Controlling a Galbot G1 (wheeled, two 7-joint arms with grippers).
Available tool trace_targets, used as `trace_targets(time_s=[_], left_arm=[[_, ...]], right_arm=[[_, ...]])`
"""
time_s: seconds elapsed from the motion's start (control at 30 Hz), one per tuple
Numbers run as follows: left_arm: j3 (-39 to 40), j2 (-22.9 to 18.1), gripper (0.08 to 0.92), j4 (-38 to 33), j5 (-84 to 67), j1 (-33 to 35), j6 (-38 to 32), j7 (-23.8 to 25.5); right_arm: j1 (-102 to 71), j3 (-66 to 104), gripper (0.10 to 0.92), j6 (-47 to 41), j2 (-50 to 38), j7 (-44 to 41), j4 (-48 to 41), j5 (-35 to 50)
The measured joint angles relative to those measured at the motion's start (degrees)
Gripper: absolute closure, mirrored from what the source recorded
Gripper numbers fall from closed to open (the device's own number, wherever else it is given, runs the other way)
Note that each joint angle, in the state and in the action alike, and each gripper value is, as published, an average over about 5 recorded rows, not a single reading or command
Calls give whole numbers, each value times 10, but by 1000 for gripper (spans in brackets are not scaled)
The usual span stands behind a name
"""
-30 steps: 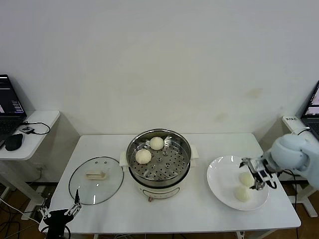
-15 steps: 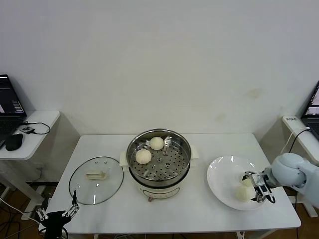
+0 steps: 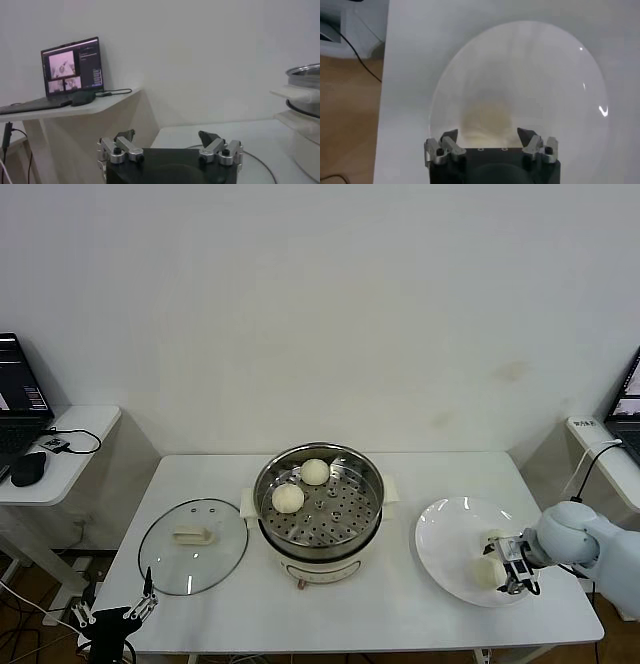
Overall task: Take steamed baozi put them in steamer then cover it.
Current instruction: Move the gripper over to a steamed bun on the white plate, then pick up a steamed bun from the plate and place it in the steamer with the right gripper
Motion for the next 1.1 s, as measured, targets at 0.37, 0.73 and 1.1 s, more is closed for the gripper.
trace_targets(time_s=[0.37, 0.73, 1.1], left_arm=[[0, 0, 177, 3, 0, -2, 0, 0], [2, -1, 177, -1, 0, -1, 0, 0], [2, 3, 177, -7, -1, 0, 0, -1]], right_arm=[[-9, 10, 400, -3, 8, -2, -12, -1], [5, 7, 480, -8, 4, -12, -5, 13], [128, -48, 490, -21, -6, -23, 19, 68]])
